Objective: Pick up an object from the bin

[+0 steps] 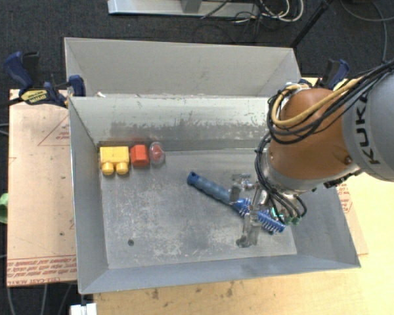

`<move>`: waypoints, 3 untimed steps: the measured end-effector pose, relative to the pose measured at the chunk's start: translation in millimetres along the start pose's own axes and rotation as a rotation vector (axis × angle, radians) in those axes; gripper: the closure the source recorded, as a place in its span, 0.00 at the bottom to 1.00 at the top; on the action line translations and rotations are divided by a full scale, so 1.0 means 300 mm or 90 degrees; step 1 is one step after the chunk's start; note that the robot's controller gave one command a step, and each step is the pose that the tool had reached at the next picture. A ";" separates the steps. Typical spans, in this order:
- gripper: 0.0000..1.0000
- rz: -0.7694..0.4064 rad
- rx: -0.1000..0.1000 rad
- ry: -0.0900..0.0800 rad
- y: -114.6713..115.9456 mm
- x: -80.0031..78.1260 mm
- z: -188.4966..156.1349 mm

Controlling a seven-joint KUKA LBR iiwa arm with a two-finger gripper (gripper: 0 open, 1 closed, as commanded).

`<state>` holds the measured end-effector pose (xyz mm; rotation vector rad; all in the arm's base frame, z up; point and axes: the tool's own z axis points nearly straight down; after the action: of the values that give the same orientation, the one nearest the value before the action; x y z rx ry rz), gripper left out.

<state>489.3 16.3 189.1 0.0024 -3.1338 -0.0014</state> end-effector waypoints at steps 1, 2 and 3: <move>0.00 0.011 0.002 -0.007 -0.353 -0.094 0.405; 0.00 0.015 0.000 -0.005 -0.297 -0.078 0.398; 0.00 0.015 0.000 -0.005 -0.296 -0.079 0.399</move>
Offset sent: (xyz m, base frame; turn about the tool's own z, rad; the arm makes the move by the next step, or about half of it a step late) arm 0.0266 -0.1021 -0.1191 0.0095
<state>512.3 -72.3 69.1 -0.0338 -3.1419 -0.0015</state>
